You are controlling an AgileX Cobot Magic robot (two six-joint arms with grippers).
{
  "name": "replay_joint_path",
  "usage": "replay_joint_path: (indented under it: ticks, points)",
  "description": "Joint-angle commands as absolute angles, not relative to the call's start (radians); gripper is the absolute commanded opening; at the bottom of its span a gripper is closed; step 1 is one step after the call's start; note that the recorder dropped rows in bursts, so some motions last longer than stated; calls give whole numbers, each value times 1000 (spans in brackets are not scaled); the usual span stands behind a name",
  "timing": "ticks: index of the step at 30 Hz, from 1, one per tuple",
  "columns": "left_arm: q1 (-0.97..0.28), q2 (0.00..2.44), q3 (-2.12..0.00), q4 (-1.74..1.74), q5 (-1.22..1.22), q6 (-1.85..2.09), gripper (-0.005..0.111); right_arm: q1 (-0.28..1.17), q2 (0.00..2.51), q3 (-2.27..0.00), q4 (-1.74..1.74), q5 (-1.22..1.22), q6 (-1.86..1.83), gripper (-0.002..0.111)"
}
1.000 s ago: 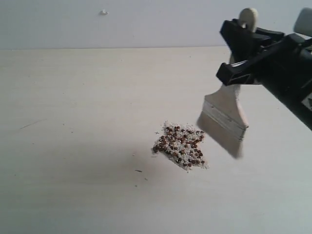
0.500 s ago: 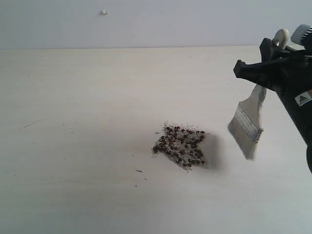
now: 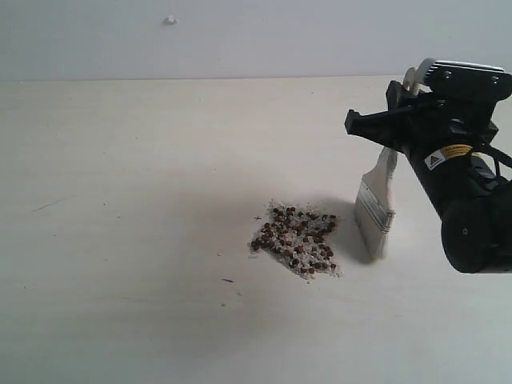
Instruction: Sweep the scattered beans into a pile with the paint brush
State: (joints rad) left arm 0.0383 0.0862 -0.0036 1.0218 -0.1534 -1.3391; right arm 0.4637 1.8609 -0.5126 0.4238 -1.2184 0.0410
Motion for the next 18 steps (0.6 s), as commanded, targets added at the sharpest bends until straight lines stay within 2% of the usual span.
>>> replay_joint_path:
  ticks: [1,18]
  points:
    - [39,81,0,1014,-155,-1338,0,466,1899,-535,348,-1221,110,0]
    - [39,81,0,1014,-155,-1338,0,466,1908,-549,232,-1221,257,0]
